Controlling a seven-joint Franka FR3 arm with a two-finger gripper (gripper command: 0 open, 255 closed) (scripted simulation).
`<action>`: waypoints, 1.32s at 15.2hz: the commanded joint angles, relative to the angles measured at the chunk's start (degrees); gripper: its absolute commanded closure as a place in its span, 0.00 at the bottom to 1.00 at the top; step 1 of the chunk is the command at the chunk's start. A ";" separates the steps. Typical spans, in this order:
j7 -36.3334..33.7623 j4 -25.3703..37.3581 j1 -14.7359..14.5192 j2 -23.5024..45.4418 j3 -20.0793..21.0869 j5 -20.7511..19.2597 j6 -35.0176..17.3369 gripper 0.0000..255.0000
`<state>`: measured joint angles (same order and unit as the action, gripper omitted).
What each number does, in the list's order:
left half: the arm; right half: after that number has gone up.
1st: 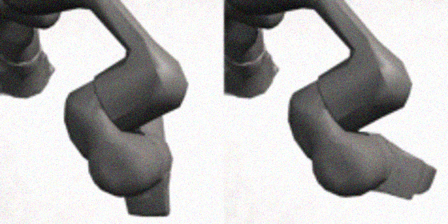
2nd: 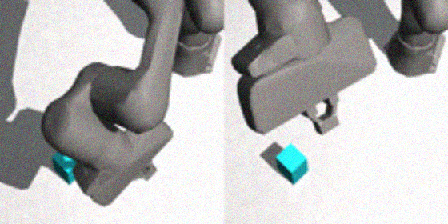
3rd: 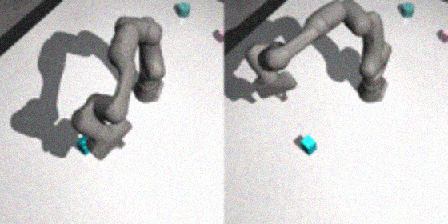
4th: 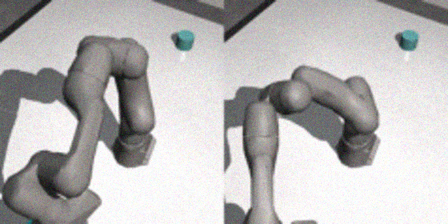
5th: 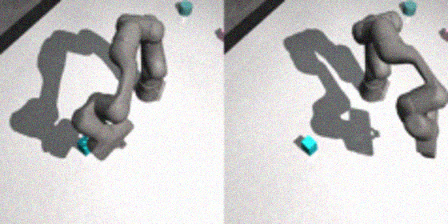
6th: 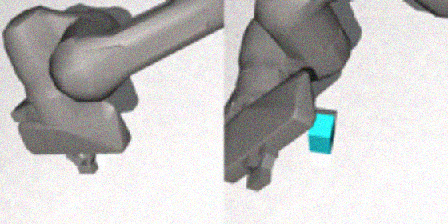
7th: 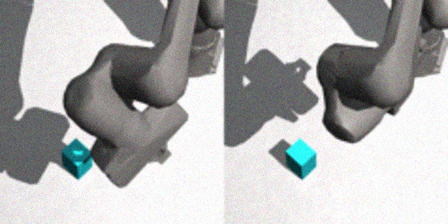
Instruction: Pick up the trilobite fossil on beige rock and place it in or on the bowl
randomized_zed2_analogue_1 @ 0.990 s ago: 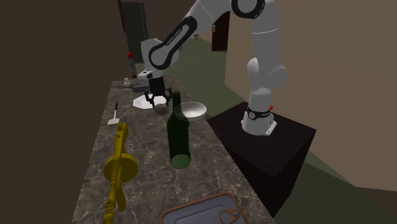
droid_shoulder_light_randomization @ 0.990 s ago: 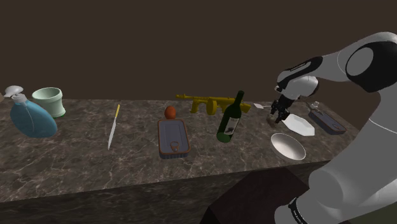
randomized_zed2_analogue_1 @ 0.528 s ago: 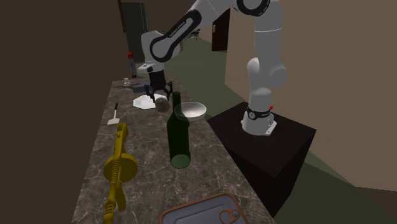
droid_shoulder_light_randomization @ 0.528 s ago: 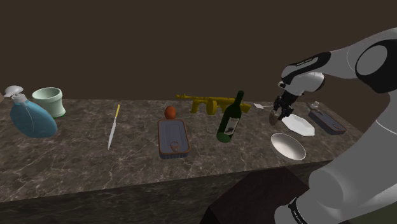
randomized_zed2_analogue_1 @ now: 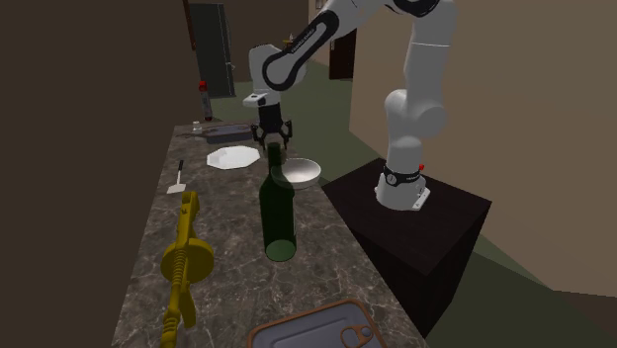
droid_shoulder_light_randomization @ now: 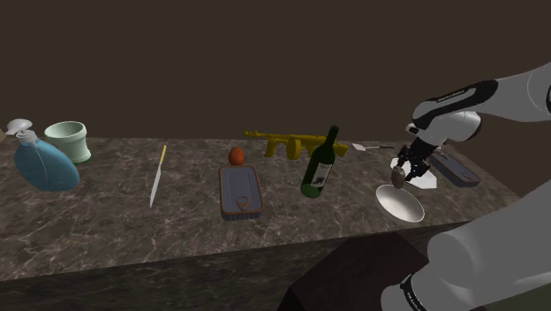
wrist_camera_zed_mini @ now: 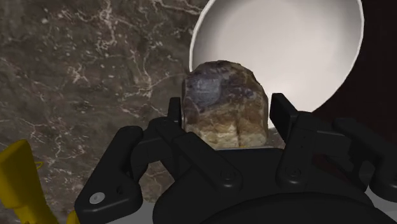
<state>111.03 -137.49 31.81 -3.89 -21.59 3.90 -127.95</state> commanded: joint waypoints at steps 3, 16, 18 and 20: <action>1.29 -8.01 2.84 -7.71 -1.92 -4.58 -0.72 1.00; 5.72 -13.53 3.23 -2.83 -4.16 -2.65 -10.64 1.00; 6.68 -13.81 2.95 -1.12 -4.31 -1.45 -12.45 1.00; 7.05 -13.90 2.86 -0.50 -4.34 -0.99 -13.09 1.00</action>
<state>117.75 -151.30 34.66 -4.74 -25.83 2.67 -140.60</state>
